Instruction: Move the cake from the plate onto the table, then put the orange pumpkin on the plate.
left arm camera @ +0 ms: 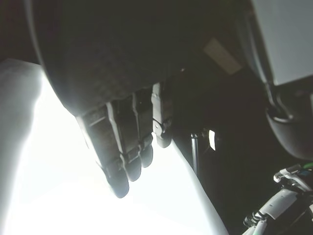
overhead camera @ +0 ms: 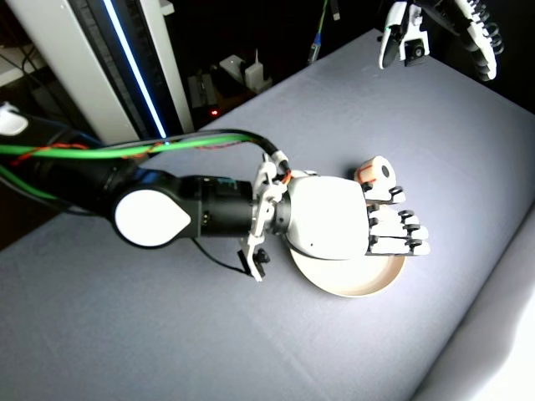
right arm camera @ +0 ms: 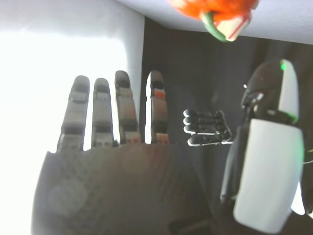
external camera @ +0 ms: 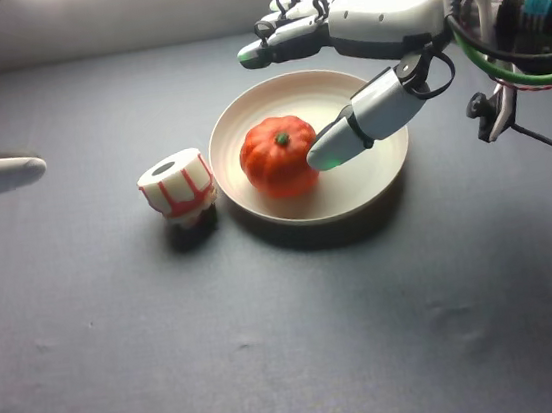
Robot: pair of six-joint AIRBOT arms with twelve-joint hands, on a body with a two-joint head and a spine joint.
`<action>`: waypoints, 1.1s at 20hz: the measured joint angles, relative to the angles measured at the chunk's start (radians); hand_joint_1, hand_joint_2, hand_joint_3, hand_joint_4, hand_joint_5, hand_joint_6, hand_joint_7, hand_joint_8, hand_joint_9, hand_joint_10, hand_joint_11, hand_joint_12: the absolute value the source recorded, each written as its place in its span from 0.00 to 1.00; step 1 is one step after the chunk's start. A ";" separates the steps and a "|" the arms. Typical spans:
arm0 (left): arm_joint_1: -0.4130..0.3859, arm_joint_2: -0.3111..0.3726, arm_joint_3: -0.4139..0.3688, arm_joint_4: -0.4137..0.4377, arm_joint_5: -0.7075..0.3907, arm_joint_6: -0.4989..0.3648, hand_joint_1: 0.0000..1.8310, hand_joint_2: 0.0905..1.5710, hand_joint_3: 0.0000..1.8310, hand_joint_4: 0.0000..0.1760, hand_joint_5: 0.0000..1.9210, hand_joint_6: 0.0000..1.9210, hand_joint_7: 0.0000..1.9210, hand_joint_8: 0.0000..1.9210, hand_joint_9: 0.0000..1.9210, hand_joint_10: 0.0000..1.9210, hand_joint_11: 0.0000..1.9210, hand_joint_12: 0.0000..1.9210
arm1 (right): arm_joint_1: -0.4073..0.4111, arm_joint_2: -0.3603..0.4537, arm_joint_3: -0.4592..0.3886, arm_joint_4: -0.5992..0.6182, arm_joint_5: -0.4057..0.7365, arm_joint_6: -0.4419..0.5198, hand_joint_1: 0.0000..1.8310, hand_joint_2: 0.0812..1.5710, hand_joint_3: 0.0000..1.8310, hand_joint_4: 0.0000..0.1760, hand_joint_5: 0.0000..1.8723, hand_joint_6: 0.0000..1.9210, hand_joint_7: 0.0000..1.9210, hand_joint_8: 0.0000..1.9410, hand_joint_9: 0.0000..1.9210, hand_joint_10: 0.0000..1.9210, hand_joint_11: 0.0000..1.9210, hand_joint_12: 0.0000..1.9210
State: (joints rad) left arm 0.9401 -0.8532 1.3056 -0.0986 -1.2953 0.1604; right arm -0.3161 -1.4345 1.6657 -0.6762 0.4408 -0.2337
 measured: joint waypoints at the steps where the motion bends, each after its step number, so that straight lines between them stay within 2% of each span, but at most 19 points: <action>1: 0.000 0.000 0.000 0.003 -0.001 0.000 0.55 0.54 0.00 0.65 0.10 0.00 0.11 0.00 0.12 0.00 0.14 0.06 | 0.000 0.002 -0.002 0.001 -0.002 0.000 0.29 0.52 0.00 1.00 0.14 0.00 0.07 0.00 0.02 0.00 0.00 0.00; 3: 0.013 0.000 0.000 -0.006 -0.012 0.000 0.54 0.54 0.00 0.74 0.09 0.00 0.11 0.00 0.12 0.00 0.14 0.06 | 0.000 0.003 -0.006 0.003 -0.004 -0.001 0.30 0.54 0.01 0.97 0.12 0.00 0.06 0.00 0.00 0.00 0.01 0.01; 4: 0.019 0.000 0.000 -0.012 -0.010 0.000 0.55 0.54 0.00 0.66 0.10 0.00 0.11 0.00 0.12 0.00 0.14 0.06 | 0.000 0.006 -0.006 0.000 -0.004 0.000 0.28 0.56 0.00 0.85 0.11 0.00 0.05 0.00 0.00 0.00 0.00 0.16; 5: 0.024 0.000 0.000 -0.019 -0.015 0.000 0.54 0.55 0.00 0.64 0.11 0.01 0.11 0.00 0.12 0.00 0.14 0.06 | 0.000 0.006 -0.010 0.002 -0.006 -0.001 0.27 0.54 0.00 0.81 0.10 0.00 0.06 0.00 0.00 0.00 0.00 0.27; 6: 0.024 0.000 0.000 -0.022 -0.014 0.000 0.54 0.54 0.00 0.72 0.09 0.00 0.11 0.00 0.12 0.00 0.14 0.06 | 0.000 0.011 -0.020 0.000 -0.008 -0.001 0.25 0.56 0.00 0.70 0.08 0.00 0.04 0.00 0.00 0.00 0.00 0.30; 7: 0.025 0.000 -0.004 -0.025 -0.015 0.000 0.55 0.54 0.00 0.65 0.10 0.00 0.11 0.00 0.12 0.00 0.14 0.06 | 0.000 0.013 -0.026 -0.008 -0.007 -0.001 0.20 0.57 0.00 0.56 0.07 0.00 0.05 0.00 0.03 0.01 0.00 0.34; 8: 0.025 0.000 -0.006 -0.022 -0.015 0.000 0.54 0.54 0.00 0.74 0.09 0.00 0.11 0.00 0.12 0.00 0.14 0.06 | 0.000 0.017 -0.035 -0.017 -0.010 -0.001 0.16 0.65 0.01 0.02 0.09 0.00 0.12 0.00 0.10 0.02 0.00 0.46; 9: 0.025 0.000 -0.006 -0.017 -0.015 0.000 0.54 0.54 0.00 0.74 0.09 0.00 0.11 0.00 0.12 0.00 0.14 0.06 | 0.000 0.023 -0.042 -0.026 -0.009 -0.001 0.16 0.65 0.01 0.02 0.09 0.00 0.12 0.00 0.10 0.02 0.00 0.46; 10: 0.025 0.000 -0.006 -0.017 -0.014 0.000 0.55 0.54 0.00 0.66 0.10 0.00 0.11 0.00 0.12 0.00 0.14 0.06 | 0.000 0.033 -0.048 -0.032 -0.011 0.000 0.16 0.67 0.01 0.13 0.10 0.00 0.12 0.00 0.09 0.01 0.00 0.34; 11: 0.025 0.000 -0.006 -0.022 -0.013 0.000 0.54 0.54 0.00 0.72 0.09 0.00 0.11 0.00 0.12 0.00 0.14 0.06 | 0.000 0.051 -0.061 -0.036 -0.019 0.000 0.12 0.71 0.00 0.00 0.12 0.00 0.16 0.00 0.12 0.01 0.00 0.32; 12: 0.025 0.000 -0.006 -0.023 -0.013 0.000 0.54 0.54 0.00 0.72 0.09 0.00 0.11 0.00 0.12 0.00 0.14 0.06 | 0.000 0.069 -0.072 -0.046 -0.025 0.000 0.12 0.71 0.00 0.00 0.12 0.00 0.16 0.00 0.12 0.01 0.00 0.32; 13: 0.027 0.000 -0.010 -0.029 -0.012 0.000 0.54 0.54 0.00 0.74 0.09 0.00 0.11 0.00 0.12 0.00 0.14 0.06 | 0.000 0.097 -0.096 -0.053 -0.034 0.000 0.13 0.71 0.00 0.00 0.13 0.00 0.18 0.01 0.14 0.01 0.00 0.37; 14: 0.039 0.000 -0.011 -0.029 -0.011 0.000 0.50 0.57 0.01 0.99 0.06 0.00 0.05 0.00 0.08 0.01 0.04 0.01 | 0.000 0.133 -0.124 -0.056 -0.040 0.000 0.21 0.67 0.00 0.00 0.13 0.00 0.21 0.01 0.15 0.01 0.00 0.58; 15: 0.049 0.000 -0.016 -0.027 -0.006 0.000 0.49 0.57 0.01 1.00 0.07 0.00 0.04 0.00 0.08 0.01 0.03 0.01 | 0.000 0.154 -0.140 -0.061 -0.046 0.000 0.19 0.64 0.00 0.00 0.14 0.00 0.21 0.00 0.15 0.01 0.00 0.63; 17: 0.075 0.000 -0.023 -0.026 -0.005 -0.001 0.49 0.57 0.00 1.00 0.07 0.00 0.04 0.00 0.08 0.01 0.02 0.01 | 0.000 0.206 -0.186 -0.088 -0.065 -0.001 0.18 0.64 0.00 0.00 0.15 0.01 0.22 0.01 0.16 0.01 0.00 0.64; 18: 0.100 0.000 -0.026 -0.041 -0.001 0.000 0.50 0.57 0.00 1.00 0.07 0.00 0.04 0.00 0.08 0.01 0.02 0.01 | 0.000 0.232 -0.212 -0.108 -0.076 0.000 0.22 0.72 0.01 0.00 0.17 0.01 0.22 0.00 0.19 0.02 0.00 0.56; 20: 0.133 0.002 -0.032 -0.067 -0.001 0.000 0.50 0.57 0.00 1.00 0.06 0.00 0.04 0.00 0.09 0.01 0.02 0.01 | 0.000 0.251 -0.237 -0.115 -0.079 0.000 0.21 0.73 0.01 0.00 0.18 0.01 0.21 0.00 0.20 0.02 0.00 0.59; 21: 0.159 0.005 -0.037 -0.083 -0.003 0.000 0.50 0.59 0.01 0.95 0.05 0.00 0.02 0.00 0.08 0.01 0.03 0.01 | 0.000 0.267 -0.254 -0.122 -0.080 0.000 0.19 0.74 0.01 0.00 0.19 0.01 0.21 0.00 0.20 0.01 0.00 0.61; 22: 0.190 0.013 -0.047 -0.100 -0.007 0.000 0.50 0.59 0.01 0.92 0.04 0.00 0.02 0.00 0.07 0.00 0.02 0.02 | 0.000 0.285 -0.275 -0.128 -0.079 0.000 0.23 0.74 0.00 0.00 0.22 0.01 0.23 0.01 0.24 0.02 0.00 0.63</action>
State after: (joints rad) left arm 1.1301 -0.8402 1.2583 -0.1989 -1.3022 0.1608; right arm -0.3161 -1.1500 1.3907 -0.8040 0.3618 -0.2337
